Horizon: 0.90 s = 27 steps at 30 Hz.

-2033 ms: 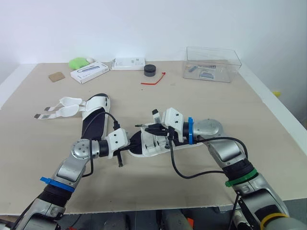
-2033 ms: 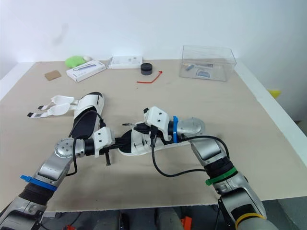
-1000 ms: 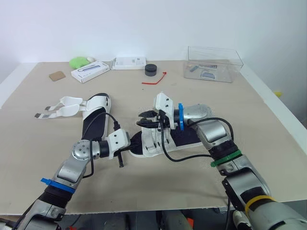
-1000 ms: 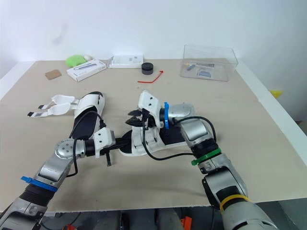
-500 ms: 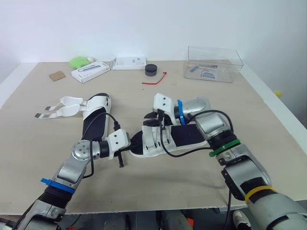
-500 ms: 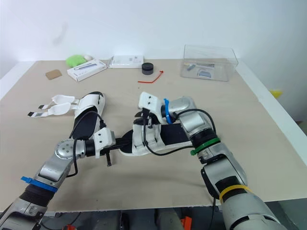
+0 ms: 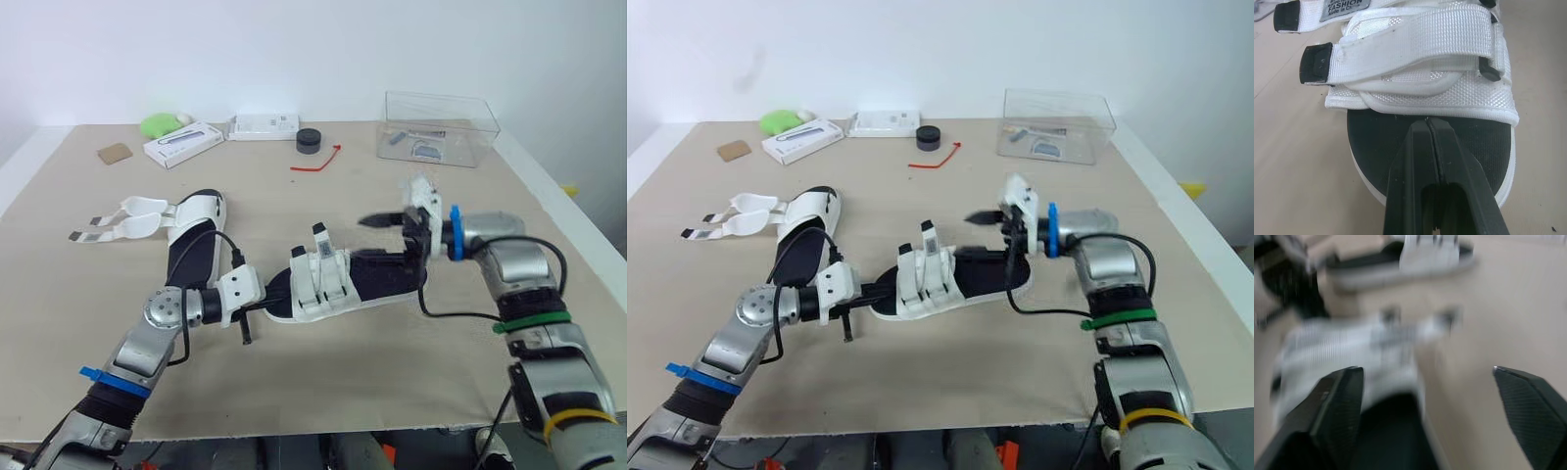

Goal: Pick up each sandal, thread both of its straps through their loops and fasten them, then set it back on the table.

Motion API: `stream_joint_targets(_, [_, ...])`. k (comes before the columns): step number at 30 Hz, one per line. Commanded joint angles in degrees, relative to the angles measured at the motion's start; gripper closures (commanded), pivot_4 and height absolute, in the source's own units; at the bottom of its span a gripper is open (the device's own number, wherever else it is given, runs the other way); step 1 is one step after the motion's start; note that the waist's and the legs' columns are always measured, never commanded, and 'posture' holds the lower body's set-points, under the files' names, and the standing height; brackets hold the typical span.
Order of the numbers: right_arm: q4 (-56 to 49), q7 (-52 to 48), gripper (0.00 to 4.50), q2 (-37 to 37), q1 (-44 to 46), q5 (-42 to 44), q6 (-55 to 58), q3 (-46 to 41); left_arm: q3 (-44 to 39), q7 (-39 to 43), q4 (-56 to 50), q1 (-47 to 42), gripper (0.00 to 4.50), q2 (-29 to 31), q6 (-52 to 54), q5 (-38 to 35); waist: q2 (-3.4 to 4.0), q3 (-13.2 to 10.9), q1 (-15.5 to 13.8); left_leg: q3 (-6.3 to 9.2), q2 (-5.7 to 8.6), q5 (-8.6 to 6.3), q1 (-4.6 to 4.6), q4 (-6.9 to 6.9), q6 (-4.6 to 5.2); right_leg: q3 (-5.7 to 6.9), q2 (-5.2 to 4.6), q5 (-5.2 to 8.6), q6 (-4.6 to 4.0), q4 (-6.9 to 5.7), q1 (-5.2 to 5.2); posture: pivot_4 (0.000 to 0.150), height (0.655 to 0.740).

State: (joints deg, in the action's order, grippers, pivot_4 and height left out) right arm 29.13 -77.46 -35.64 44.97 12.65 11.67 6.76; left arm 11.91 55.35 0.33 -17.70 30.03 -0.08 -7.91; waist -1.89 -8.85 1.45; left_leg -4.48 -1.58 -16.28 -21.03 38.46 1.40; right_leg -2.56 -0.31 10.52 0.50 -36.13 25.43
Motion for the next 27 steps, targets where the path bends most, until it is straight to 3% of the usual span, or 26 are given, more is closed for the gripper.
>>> stream_joint_targets(1, [5.49,-2.55,0.04,-0.62,1.42,-3.49,-10.45,1.4,0.91,1.05,-1.01,1.48,4.5,0.71,0.91,0.19,0.0,0.0,0.13,-0.01,0.0,0.0,0.01,0.0,0.0,-0.01,0.0,0.0,0.01,0.0,0.0,0.15,0.74])
stream_joint_targets(9, [15.64,-2.68,0.04,7.29,6.9,-7.21,-27.15,3.81,0.08,2.19,-1.35,0.47,4.5,1.37,0.3,-0.04,0.01,-0.01,0.48,0.05,-0.08,0.01,0.04,0.01,-0.01,-0.07,0.08,-0.02,-0.06,-0.04,-0.01,0.15,0.74])
stream_joint_targets(14, [18.1,-5.2,0.04,10.83,8.22,-6.99,-28.21,4.45,-0.87,2.66,-1.83,0.42,4.5,1.32,0.18,-1.21,0.02,-0.02,0.47,0.04,-0.05,-0.01,-0.02,0.01,-0.04,-0.06,0.0,-0.01,-0.06,-0.02,0.01,0.15,0.74])
stream_joint_targets(18, [19.19,-7.55,1.1,12.42,8.47,-6.82,-27.11,4.59,-1.73,3.01,-2.11,0.8,4.5,1.74,0.07,-2.17,0.03,-0.02,0.48,0.04,-0.06,-0.04,-0.02,0.01,-0.09,-0.07,-0.07,-0.01,-0.06,-0.02,0.02,0.15,0.74])
stream_joint_targets(22, [19.68,-7.27,2.71,12.8,8.81,-6.68,-26.03,3.98,-3.01,2.46,-2.51,0.84,4.5,1.62,0.55,-3.29,0.03,-0.03,0.48,0.07,-0.09,-0.04,-0.02,0.01,-0.09,-0.06,-0.07,0.0,-0.07,-0.03,0.03,0.15,0.74])
stream_joint_targets(23, [19.7,-6.83,3.41,12.94,8.87,-6.52,-25.54,3.7,-3.77,2.49,-3.15,0.78,4.5,1.77,1.81,-4.5,0.03,-0.03,0.48,0.08,-0.09,-0.04,-0.02,0.01,-0.09,-0.06,-0.07,0.0,-0.08,-0.04,0.03,0.15,0.74])
stream_joint_targets(24, [19.64,-6.16,3.74,13.1,8.91,-6.18,-24.75,3.21,-5.25,2.88,-4.38,0.77,4.5,2.49,3.3,-6.4,0.03,-0.03,0.48,0.07,-0.1,-0.04,-0.02,0.01,-0.09,-0.06,-0.08,0.0,-0.08,-0.04,0.03,0.15,0.74])
stream_joint_targets(27, [19.03,-4.47,4.35,13.28,8.62,-5.53,-23.11,2.03,-9.67,3.99,-8.35,1.38,4.5,4.7,7.72,-12.16,-0.03,-0.07,0.64,0.05,-0.15,-0.04,-0.04,0.01,-0.1,-0.08,-0.07,0.0,-0.1,-0.06,0.09,0.15,0.74])
